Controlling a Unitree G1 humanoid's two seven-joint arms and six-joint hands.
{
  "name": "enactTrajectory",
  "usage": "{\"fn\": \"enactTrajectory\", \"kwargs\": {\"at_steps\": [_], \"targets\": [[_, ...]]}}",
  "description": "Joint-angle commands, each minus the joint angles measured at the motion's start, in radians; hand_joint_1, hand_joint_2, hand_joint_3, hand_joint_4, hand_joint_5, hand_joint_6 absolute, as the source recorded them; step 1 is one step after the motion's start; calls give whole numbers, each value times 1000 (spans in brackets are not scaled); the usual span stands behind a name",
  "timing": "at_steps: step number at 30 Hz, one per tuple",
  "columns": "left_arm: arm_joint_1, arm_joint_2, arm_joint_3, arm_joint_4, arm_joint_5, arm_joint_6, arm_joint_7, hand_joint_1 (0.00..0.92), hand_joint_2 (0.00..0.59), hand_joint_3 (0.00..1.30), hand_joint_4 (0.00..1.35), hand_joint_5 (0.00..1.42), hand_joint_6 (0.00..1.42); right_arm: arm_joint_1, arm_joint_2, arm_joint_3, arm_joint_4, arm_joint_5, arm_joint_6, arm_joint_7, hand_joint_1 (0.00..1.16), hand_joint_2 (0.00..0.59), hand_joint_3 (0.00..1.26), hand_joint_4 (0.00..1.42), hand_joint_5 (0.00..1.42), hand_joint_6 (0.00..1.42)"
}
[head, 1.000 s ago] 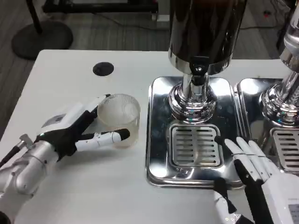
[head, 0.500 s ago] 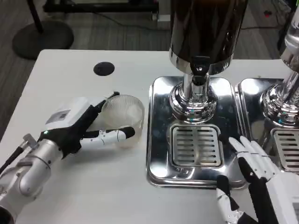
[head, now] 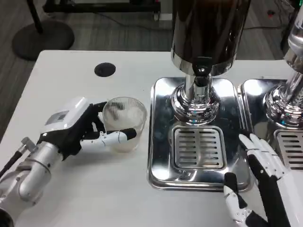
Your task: Grasp the cup under the faucet to collect the drink, then remove the cup.
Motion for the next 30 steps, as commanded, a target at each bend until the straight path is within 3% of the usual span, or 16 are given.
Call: {"fn": "enactTrajectory", "kwargs": {"at_steps": [1, 16, 30], "targets": [[-6, -1, 4, -1, 4, -39, 72, 203, 212, 374, 485, 770, 967, 2, 4, -9, -7, 12, -15, 7, 471, 507, 169, 109, 108, 296], [11, -12, 44, -6, -55, -132, 46, 198, 214, 389, 503, 788, 999, -1, 18, -20, 6, 10, -31, 1, 484, 511, 166, 108, 108, 288], [-25, -128, 34, -4, -43, -138, -11, 193, 215, 389, 503, 789, 1009, 24, 32, -30, -20, 4, -27, -5, 494, 517, 166, 109, 108, 282]]}}
